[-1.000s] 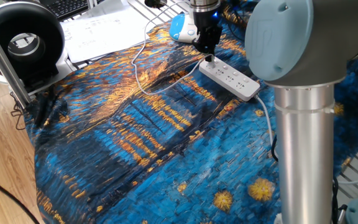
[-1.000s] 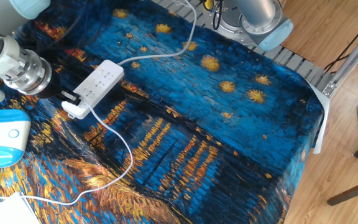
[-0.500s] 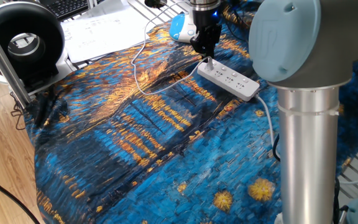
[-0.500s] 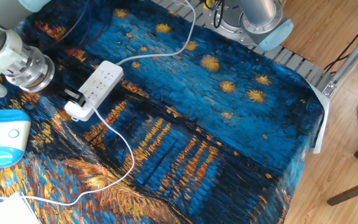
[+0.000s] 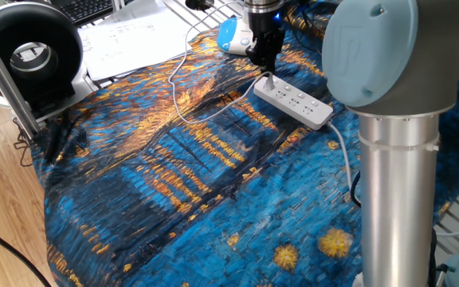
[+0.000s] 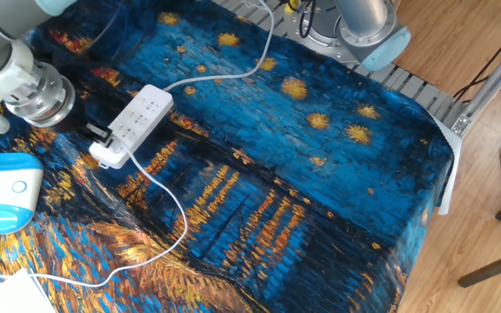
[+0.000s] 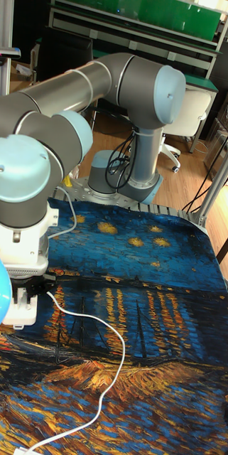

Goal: Plug in the power cord of the desk lamp, turn on the socket, and light up the desk lamp

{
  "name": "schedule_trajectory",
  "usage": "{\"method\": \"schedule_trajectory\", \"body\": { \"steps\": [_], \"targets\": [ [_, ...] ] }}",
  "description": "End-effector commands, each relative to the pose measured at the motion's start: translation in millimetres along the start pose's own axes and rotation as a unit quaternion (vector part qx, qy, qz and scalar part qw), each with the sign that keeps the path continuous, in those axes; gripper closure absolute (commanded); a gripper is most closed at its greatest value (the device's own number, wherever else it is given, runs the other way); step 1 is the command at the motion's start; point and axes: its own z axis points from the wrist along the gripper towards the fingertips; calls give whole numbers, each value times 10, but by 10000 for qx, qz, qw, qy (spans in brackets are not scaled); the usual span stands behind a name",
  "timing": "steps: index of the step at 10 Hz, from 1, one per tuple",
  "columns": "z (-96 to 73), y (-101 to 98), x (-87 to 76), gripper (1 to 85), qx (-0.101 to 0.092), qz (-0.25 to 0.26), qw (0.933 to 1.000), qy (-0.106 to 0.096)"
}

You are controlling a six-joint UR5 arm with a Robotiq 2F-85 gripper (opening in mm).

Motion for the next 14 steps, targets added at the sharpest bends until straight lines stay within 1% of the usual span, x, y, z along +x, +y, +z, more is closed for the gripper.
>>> {"method": "schedule_trajectory", "body": {
  "steps": [1, 5, 8, 9, 10, 11, 12, 13, 14],
  "targets": [
    [-26, -121, -83, 580, 197, -51, 9996, -187],
    [-71, -123, -86, 580, 207, -60, 9995, -239],
    [-99, -220, -103, 587, 397, -72, 9987, -304],
    [-112, -226, -92, 590, 406, -71, 9987, -310],
    [-134, -285, -77, 590, 509, -90, 9982, -320],
    [-163, -324, -67, 590, 569, -82, 9977, -355],
    [-200, -360, -84, 590, 644, -78, 9968, -457],
    [-237, -421, -129, 593, 756, -107, 9952, -620],
    [-223, -478, -137, 597, 782, -135, 9944, -698]
  ]
}}
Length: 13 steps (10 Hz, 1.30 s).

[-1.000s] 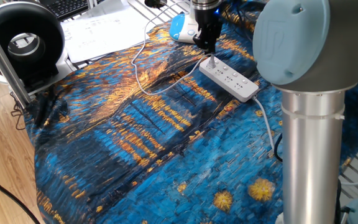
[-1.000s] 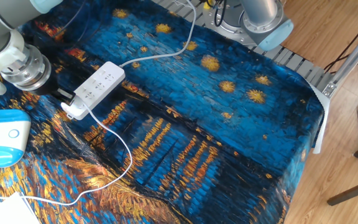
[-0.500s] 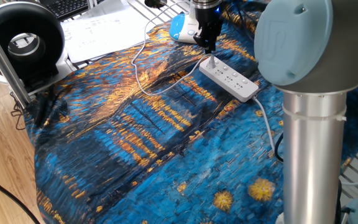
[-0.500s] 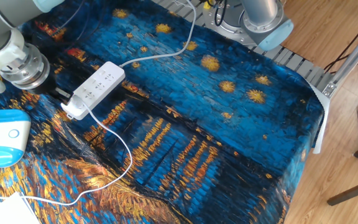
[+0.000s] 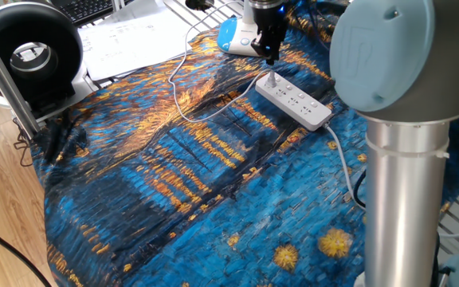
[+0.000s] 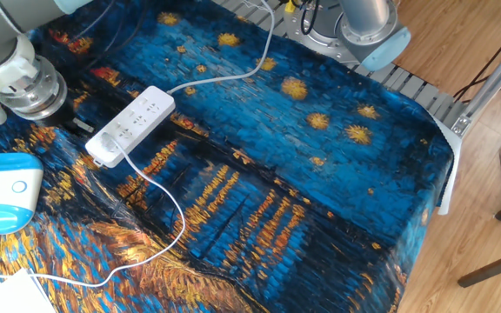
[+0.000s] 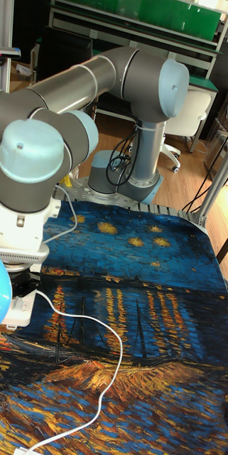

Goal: Plug in the power cord of the desk lamp, turn on the socket, and light up the desk lamp

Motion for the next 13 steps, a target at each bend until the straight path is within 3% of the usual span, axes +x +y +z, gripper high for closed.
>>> {"method": "schedule_trajectory", "body": {
  "steps": [1, 3, 4, 6, 7, 11, 13],
  "targets": [
    [14, -140, -34, 597, 107, -9, 9996, -273],
    [118, -10, 27, 617, -227, 88, 9994, -258],
    [209, 35, 78, 650, -299, 119, 9992, -256],
    [290, -7, 152, 843, -210, 213, 9993, -244],
    [303, -36, 163, 843, -179, 178, 9993, -278],
    [276, 101, 157, 843, -604, 171, 9966, -539],
    [241, 114, 186, 843, -642, 185, 9961, -584]
  ]
}}
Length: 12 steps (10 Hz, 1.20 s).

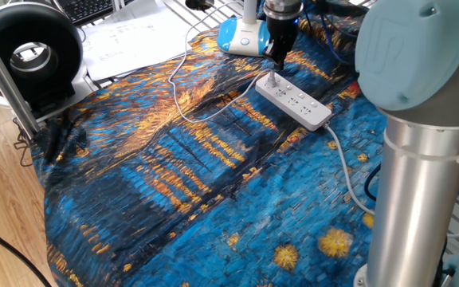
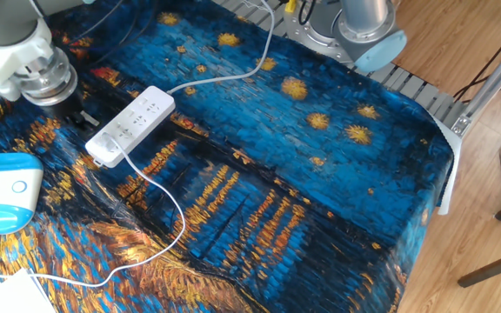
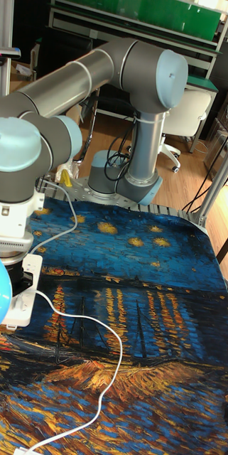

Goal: Plug in the power cord of the desk lamp, turn on the socket, and light up the desk lamp

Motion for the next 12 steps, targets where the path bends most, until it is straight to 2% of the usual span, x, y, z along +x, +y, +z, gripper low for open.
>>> {"method": "schedule_trajectory", "body": {
  "steps": [1, 2, 3, 4, 8, 10, 12],
  "targets": [
    [-23, 59, 13, 843, -193, 67, 9997, -127],
    [33, 50, 15, 843, -214, 66, 9997, -139],
    [79, 93, 5, 843, -331, 92, 9992, -181],
    [74, 117, 26, 843, -384, 127, 9991, -150],
    [80, 129, 84, 843, -441, 282, 9986, -37],
    [136, 170, 56, 843, -505, 324, 9982, -22],
    [175, 151, 83, 843, -491, 301, 9983, -13]
  ]
}}
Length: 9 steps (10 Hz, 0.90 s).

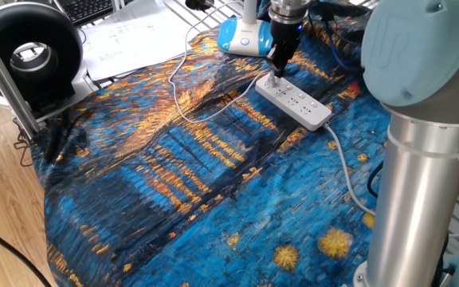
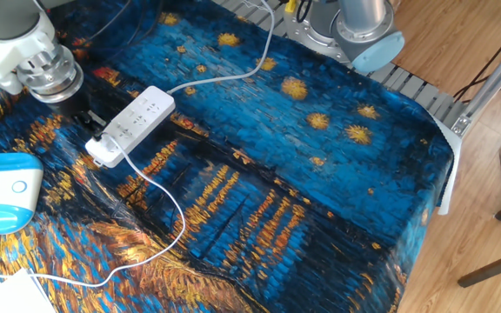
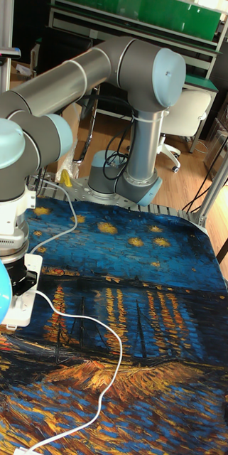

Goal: Plug in the power cord of the desk lamp, turn on the socket, and light up the desk lamp

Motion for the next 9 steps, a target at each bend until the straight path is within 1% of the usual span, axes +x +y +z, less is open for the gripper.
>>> {"method": "schedule_trajectory", "body": {
  "steps": [1, 5, 6, 8, 9],
  "targets": [
    [52, 1, 3, 843, -57, 40, 10000, -12],
    [107, 19, -26, 843, -116, 28, 9999, -34],
    [92, 29, -22, 843, -133, 42, 9999, -20],
    [33, 59, 35, 843, -220, 59, 9997, 132],
    [37, 55, 36, 843, -213, 44, 9997, 140]
  ]
}}
